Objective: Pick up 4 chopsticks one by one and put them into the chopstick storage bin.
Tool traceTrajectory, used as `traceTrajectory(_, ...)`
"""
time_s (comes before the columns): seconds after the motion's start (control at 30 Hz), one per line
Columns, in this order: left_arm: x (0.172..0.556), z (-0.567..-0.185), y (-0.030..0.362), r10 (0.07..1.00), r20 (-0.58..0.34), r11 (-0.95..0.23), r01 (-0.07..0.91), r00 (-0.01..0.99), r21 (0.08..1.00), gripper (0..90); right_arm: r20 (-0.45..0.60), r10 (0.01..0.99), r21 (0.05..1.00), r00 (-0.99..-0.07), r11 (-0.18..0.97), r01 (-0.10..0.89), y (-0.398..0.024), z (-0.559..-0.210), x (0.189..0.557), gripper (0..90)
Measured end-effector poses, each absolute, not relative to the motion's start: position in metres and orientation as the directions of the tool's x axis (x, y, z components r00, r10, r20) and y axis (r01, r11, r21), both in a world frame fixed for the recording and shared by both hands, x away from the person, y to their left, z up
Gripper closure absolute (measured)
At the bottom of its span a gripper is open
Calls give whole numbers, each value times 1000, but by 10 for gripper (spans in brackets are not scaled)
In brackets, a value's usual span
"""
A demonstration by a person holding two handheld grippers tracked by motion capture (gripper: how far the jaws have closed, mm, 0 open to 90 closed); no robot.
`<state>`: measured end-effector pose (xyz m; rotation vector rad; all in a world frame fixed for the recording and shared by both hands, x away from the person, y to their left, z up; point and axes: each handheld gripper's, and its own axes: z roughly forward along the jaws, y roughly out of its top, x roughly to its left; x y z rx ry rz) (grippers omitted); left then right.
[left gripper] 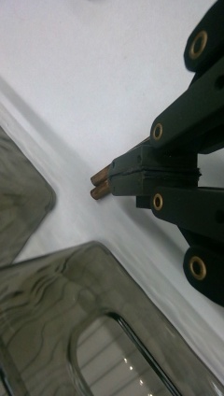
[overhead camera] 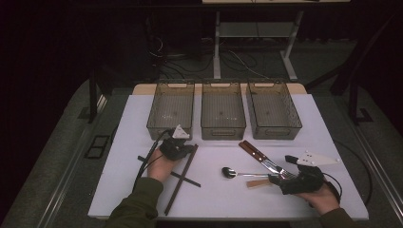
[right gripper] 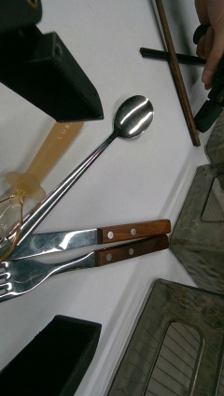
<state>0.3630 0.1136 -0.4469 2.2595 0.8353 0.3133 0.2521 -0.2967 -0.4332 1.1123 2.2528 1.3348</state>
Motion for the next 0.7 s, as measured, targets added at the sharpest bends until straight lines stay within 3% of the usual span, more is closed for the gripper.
traceTrajectory(0.7,357,-446,98,587,-17,-590,442,809,676,899,126,743,841,-658,271,467,-297,-433,252,5)
